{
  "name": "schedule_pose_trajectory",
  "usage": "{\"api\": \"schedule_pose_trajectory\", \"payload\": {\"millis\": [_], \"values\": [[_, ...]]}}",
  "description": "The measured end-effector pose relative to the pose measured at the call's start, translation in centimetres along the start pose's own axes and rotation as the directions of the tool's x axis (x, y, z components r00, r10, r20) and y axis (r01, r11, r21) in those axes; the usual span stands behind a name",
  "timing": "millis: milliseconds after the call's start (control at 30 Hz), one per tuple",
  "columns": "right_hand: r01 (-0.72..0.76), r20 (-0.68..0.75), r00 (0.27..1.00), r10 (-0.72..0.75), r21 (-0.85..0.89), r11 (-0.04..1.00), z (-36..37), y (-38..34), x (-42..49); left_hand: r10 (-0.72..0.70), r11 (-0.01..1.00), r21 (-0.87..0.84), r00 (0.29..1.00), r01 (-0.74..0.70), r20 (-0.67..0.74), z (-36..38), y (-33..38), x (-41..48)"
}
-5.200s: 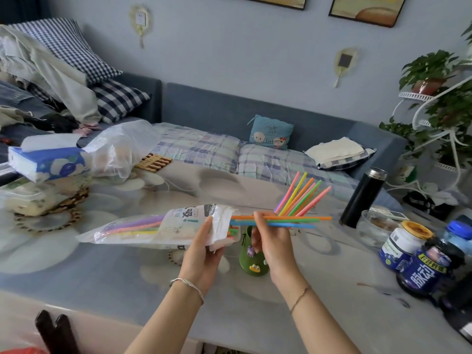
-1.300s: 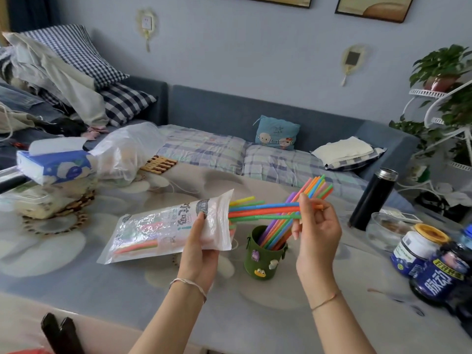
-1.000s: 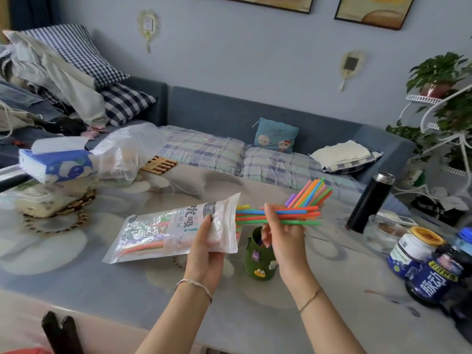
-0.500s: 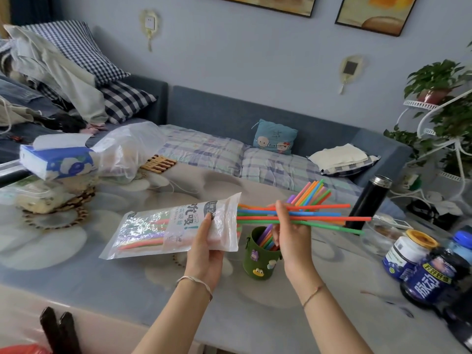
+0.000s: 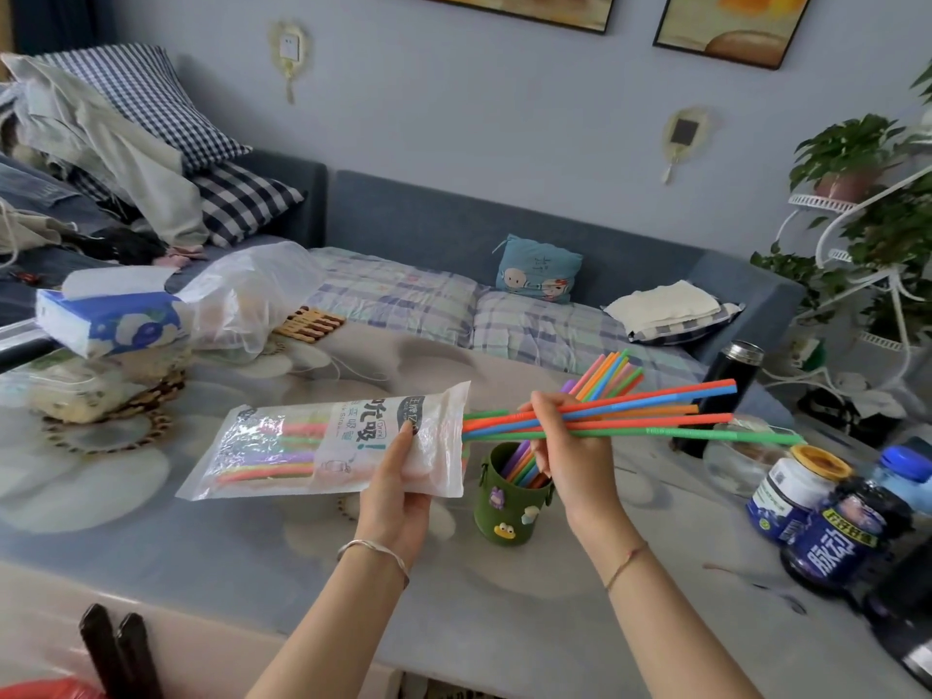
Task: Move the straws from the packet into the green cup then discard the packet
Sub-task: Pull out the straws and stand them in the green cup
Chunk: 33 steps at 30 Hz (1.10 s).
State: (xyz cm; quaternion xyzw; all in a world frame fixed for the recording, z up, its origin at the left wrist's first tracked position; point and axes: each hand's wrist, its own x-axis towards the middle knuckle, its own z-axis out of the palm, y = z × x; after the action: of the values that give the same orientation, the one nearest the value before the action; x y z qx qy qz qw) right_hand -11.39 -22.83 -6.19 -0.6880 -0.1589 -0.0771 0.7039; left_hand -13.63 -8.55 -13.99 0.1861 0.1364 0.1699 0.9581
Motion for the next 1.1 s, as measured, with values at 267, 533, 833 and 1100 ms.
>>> {"api": "schedule_pose_trajectory", "payload": {"millis": [267,533,833,1100], "values": [[0.048,-0.261,0.965,-0.018,0.109,0.993,-3.0,-1.8,1.5,0.048,0.999,0.019,0.999,-0.048,-0.017,-1.2,1.0,1.5],[0.144,-0.295,0.941,-0.165,-0.092,0.985,-6.7,-1.8,3.1,0.070,0.997,0.030,0.993,-0.068,-0.091,-2.3,1.0,2.1],[0.140,-0.049,0.978,-0.202,-0.564,0.814,-5.5,1.2,3.8,0.081,0.995,0.065,0.994,-0.076,-0.078,-2.3,0.8,2.2],[-0.066,0.043,0.989,0.142,-0.728,0.683,-3.1,4.1,5.1,0.084,0.995,0.056,0.995,-0.081,-0.054,-2.6,1.2,2.6]]}}
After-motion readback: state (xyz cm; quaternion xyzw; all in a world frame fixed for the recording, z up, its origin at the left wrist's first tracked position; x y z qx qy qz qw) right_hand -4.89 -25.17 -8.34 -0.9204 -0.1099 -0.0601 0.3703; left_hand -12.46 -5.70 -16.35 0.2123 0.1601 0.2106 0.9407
